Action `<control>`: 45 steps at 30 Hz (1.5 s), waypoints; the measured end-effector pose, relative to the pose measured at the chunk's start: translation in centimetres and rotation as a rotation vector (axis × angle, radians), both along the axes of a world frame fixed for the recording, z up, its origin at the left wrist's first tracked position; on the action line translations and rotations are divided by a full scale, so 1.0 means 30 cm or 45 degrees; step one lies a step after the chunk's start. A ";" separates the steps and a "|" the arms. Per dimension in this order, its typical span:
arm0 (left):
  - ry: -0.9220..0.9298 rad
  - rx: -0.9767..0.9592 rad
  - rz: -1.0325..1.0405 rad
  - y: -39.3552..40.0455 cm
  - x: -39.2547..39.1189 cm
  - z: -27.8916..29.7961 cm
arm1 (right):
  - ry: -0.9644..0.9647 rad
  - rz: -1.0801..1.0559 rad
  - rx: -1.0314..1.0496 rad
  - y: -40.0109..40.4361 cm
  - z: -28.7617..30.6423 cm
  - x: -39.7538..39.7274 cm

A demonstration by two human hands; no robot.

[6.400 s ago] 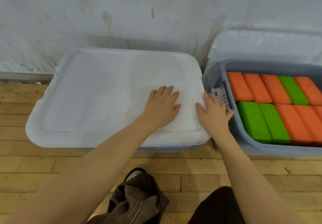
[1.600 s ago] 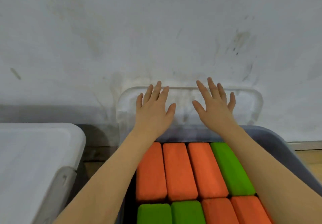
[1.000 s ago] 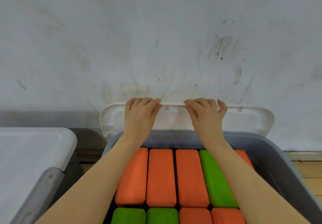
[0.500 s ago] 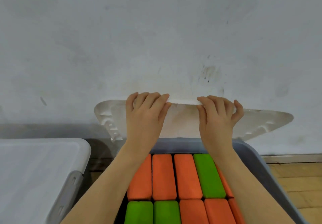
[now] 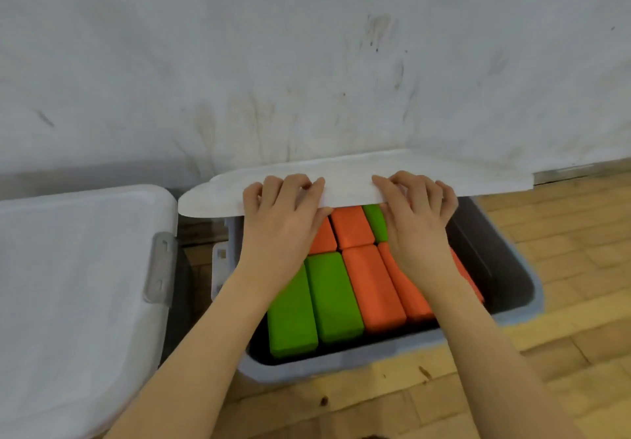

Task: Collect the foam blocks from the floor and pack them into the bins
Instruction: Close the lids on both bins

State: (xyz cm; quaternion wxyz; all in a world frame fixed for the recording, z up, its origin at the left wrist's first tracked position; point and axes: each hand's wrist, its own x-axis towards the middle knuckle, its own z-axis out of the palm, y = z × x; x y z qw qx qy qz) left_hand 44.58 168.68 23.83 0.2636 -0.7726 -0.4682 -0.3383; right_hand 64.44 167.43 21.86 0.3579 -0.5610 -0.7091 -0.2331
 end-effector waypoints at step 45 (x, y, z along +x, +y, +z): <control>-0.370 -1.010 -0.067 -0.332 -0.086 -0.262 | 0.123 0.071 -0.896 -0.335 -0.159 -0.133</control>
